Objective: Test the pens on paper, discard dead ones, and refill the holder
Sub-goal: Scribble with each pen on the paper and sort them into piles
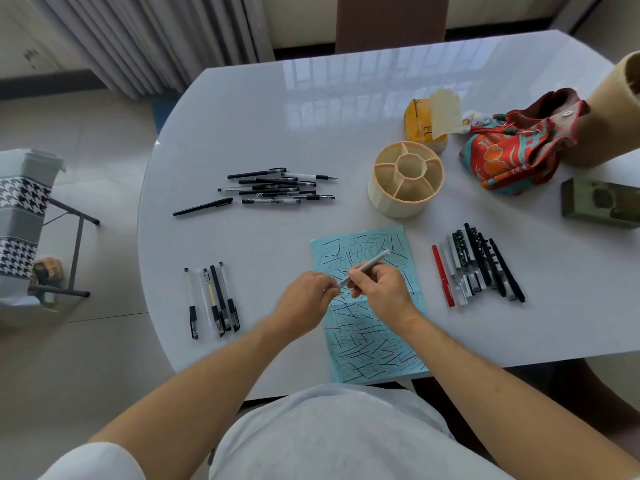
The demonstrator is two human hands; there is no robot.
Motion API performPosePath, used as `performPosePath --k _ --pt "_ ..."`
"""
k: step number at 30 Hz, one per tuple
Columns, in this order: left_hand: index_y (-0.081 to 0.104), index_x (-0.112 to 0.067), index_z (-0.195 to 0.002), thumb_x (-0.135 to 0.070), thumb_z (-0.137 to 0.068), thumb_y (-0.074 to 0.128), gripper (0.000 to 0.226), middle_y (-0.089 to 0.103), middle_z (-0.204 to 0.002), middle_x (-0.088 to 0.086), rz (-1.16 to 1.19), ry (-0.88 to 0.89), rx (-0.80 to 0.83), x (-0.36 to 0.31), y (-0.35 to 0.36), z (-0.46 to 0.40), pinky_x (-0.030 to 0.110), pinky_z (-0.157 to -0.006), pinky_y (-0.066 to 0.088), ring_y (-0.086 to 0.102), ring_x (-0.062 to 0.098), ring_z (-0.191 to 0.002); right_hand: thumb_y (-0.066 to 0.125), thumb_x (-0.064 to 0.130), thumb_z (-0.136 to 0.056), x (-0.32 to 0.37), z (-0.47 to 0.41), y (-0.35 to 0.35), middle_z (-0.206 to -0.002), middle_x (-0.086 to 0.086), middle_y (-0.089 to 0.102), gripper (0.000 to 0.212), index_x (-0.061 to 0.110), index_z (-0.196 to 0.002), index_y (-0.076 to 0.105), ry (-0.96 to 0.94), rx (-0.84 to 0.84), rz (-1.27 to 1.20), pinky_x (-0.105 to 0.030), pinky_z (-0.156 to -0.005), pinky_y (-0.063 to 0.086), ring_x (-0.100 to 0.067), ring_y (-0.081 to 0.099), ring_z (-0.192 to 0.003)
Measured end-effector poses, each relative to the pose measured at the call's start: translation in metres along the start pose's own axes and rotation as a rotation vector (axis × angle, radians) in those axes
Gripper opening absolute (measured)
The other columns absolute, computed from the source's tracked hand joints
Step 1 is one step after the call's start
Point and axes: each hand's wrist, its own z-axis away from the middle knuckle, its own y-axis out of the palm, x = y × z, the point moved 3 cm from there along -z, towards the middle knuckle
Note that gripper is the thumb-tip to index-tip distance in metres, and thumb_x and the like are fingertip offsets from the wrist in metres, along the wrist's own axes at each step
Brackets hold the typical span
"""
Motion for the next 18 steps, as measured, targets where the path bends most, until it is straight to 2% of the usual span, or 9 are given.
performPosePath --k 3,7,9,11,14,16,18 --pt "0.070 -0.016 -0.092 -0.028 -0.100 0.054 0.022 0.065 -0.088 -0.004 -0.018 0.005 -0.009 -0.003 0.002 0.002 0.035 -0.078 0.049 0.055 0.015 -0.086 0.070 0.023 -0.096 -0.001 0.003 -0.001 -0.081 -0.007 0.076 0.011 0.014 -0.093 0.075 -0.013 -0.006 0.010 -0.041 -0.074 0.064 -0.025 0.074 -0.070" --pt "0.070 -0.017 -0.097 -0.030 -0.101 0.053 0.022 0.065 -0.092 -0.005 -0.008 0.008 0.012 -0.004 0.005 0.003 0.039 -0.082 0.051 0.055 0.013 -0.088 0.067 0.020 -0.099 -0.005 0.005 0.002 -0.085 -0.005 0.076 0.010 0.012 -0.098 0.073 0.050 0.012 -0.021 -0.037 -0.080 0.064 -0.022 0.074 -0.082" --pt "0.070 -0.019 -0.110 -0.035 -0.101 0.053 0.024 0.068 -0.106 -0.004 0.012 0.027 0.031 -0.005 0.004 0.000 0.038 -0.090 0.051 0.058 0.014 -0.099 0.063 0.018 -0.101 -0.002 0.003 -0.002 -0.090 -0.005 0.075 0.010 0.011 -0.101 0.070 0.065 0.015 -0.051 -0.034 -0.080 0.063 -0.017 0.071 -0.079" --pt "0.063 -0.020 -0.127 -0.041 -0.101 0.052 0.035 0.064 -0.128 -0.002 -0.003 0.033 0.049 -0.002 0.004 -0.003 0.035 -0.103 0.046 0.055 0.015 -0.120 0.057 0.017 -0.103 0.004 -0.003 -0.015 -0.095 -0.008 0.075 0.010 0.013 -0.107 0.065 0.064 -0.024 -0.001 -0.031 -0.073 0.062 -0.013 0.069 -0.071" --pt "0.054 -0.022 -0.139 -0.043 -0.102 0.050 0.043 0.053 -0.145 -0.002 -0.031 0.010 0.067 0.012 0.005 0.000 0.033 -0.112 0.035 0.043 0.016 -0.137 0.049 0.022 -0.106 0.013 -0.019 -0.049 -0.097 -0.001 0.070 0.018 0.019 -0.123 0.053 0.039 -0.064 0.457 -0.029 -0.060 0.054 -0.011 0.068 -0.077" --pt "0.055 -0.023 -0.139 -0.039 -0.101 0.052 0.041 0.050 -0.147 -0.001 -0.052 -0.002 0.066 0.025 0.006 0.006 0.033 -0.114 0.033 0.040 0.017 -0.140 0.048 0.024 -0.105 0.011 -0.026 -0.075 -0.099 -0.002 0.068 0.019 0.018 -0.124 0.050 0.055 -0.085 0.803 -0.036 -0.062 0.048 -0.020 0.065 -0.083" --pt "0.057 -0.022 -0.136 -0.034 -0.100 0.055 0.038 0.049 -0.148 0.001 -0.063 -0.031 0.043 0.038 0.006 0.011 0.035 -0.114 0.034 0.039 0.020 -0.140 0.050 0.024 -0.104 0.003 -0.029 -0.095 -0.103 -0.010 0.068 0.019 0.015 -0.121 0.050 0.082 -0.120 1.002 -0.036 -0.066 0.045 -0.029 0.063 -0.084"
